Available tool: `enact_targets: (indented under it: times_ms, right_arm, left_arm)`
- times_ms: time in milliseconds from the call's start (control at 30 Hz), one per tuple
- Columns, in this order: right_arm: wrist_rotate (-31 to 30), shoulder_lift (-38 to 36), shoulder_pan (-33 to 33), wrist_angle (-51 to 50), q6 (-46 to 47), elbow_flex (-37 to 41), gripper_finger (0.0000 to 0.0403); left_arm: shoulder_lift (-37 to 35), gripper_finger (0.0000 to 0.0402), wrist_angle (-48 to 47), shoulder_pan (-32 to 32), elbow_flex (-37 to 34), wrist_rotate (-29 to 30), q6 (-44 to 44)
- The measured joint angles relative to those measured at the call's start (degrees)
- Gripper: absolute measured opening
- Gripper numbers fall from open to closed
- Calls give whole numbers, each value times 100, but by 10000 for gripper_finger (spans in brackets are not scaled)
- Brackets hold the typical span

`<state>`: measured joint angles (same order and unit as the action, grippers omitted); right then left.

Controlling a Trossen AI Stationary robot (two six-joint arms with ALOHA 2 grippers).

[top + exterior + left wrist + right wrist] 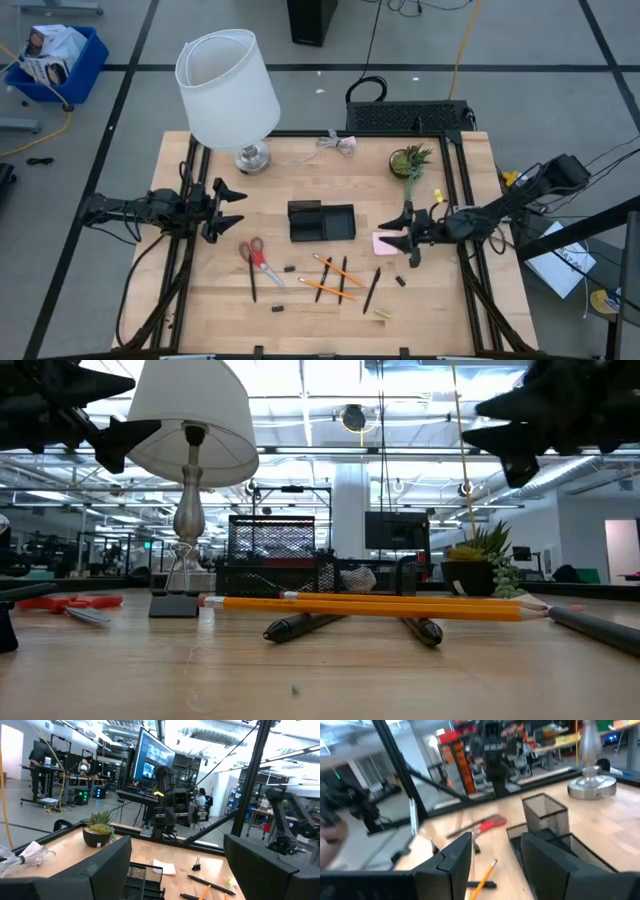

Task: Pick and place office supplies into organizer
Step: Put the orange pencil into the black desk organizer

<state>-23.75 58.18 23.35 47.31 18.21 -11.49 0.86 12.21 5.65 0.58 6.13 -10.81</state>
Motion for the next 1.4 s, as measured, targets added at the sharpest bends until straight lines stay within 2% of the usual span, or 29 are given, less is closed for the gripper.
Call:
enact_targets:
  times_ms: [133, 267, 400, 533, 767, 900, 1133, 1400]
  right_arm:
    - [28, 773, 0, -33, 12, -516, 167]
    - [151, 1370, -7, 77, 787, -855, 167]
    - [137, 1738, -50, 987, 781, -1127, 167]
    - [159, 2088, 35, 870, 578, -1519, 167]
    - [77, 2787, 88, -1044, 499, -2812, 167]
    - [-318, 3172, 127, -1982, 492, -3517, 167]
    - [-783, 3771, 187, -3135, 509, -4429, 167]
    - [-955, 4779, 197, -4587, 515, -5705, 167]
  left_arm:
    - [0, 319, -2, 0, 0, 2, -4]
    - [0, 319, -13, 0, 0, 2, -7]
    - [0, 319, -32, 0, 2, 2, -7]
    - [20, 319, -29, 0, 4, 8, -4]
    - [70, 319, -28, 0, 4, 183, 0]
    - [74, 319, -44, 0, 4, 205, -1]
    - [74, 319, -45, 0, 4, 203, -2]
    - [74, 319, -46, 0, 4, 203, 13]
